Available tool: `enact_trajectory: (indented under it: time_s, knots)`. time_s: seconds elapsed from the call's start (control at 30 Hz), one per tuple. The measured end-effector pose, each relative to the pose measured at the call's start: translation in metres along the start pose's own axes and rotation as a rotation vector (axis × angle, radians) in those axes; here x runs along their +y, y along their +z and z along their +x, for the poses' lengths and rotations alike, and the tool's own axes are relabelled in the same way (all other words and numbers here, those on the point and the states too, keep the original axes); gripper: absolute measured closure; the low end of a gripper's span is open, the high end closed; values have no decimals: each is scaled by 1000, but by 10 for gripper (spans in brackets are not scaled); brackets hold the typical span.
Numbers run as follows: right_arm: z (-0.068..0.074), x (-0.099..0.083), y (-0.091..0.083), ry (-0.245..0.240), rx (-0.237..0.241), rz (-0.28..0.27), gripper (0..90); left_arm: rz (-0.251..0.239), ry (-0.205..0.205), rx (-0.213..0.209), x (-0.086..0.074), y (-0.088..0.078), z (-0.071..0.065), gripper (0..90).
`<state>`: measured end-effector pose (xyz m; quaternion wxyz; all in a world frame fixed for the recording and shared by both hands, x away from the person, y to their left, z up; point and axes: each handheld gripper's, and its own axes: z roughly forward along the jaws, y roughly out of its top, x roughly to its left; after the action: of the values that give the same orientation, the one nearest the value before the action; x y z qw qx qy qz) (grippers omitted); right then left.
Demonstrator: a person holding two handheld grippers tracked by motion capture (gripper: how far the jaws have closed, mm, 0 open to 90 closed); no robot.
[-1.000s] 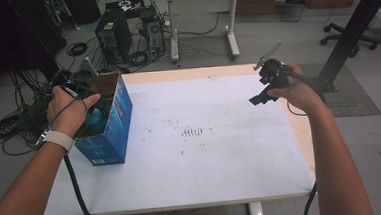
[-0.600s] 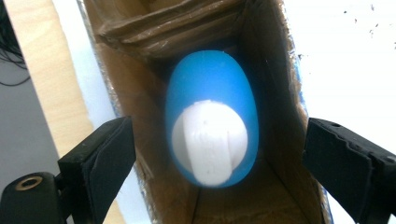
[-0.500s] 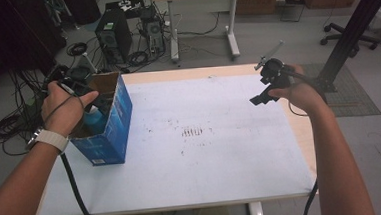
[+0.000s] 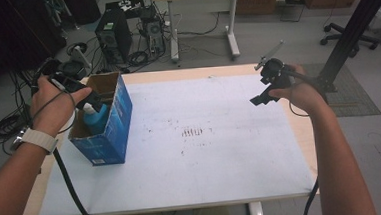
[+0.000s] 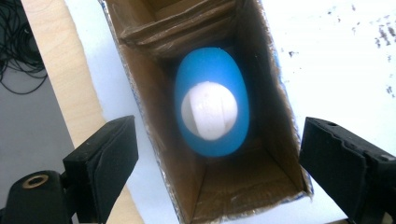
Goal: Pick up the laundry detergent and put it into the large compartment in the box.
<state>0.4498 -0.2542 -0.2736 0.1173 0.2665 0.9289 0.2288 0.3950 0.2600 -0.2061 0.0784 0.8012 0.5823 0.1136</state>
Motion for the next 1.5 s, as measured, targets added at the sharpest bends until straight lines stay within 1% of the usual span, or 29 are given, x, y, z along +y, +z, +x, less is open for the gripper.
enact_trajectory:
  time_s: [0.17, 0.27, 0.5, 0.77, 0.9, 1.07, 1.17, 1.37, 1.5]
  knots:
    - [1, 0, -1, 0, -1, 2, 80, 0, 20, -10, -2, -5, -2, 114]
    - [1, 0, -1, -2, -1, 4, 80, -11, 33, -16, -2, -9, -5, 113]
    - [3, 0, -3, -3, -2, 9, 80, -28, 69, -28, -4, -17, -13, 112]
    - [4, 1, -5, -3, -3, 8, 80, -29, 109, -41, -6, -23, -21, 103]
    - [4, 1, -5, -2, -3, 11, 80, -41, 129, -56, -7, -28, -26, 103]
    - [4, 1, -5, -4, -3, 12, 80, -47, 168, -65, -8, -32, -34, 103]
    - [4, 1, -5, -3, -3, 12, 79, -60, 191, -69, -8, -35, -39, 105]
    - [4, 2, -6, 0, -3, 10, 80, -60, 241, -77, -9, -41, -51, 105]
    - [4, 2, -6, -1, -5, 11, 80, -56, 286, -89, -9, -45, -60, 105]
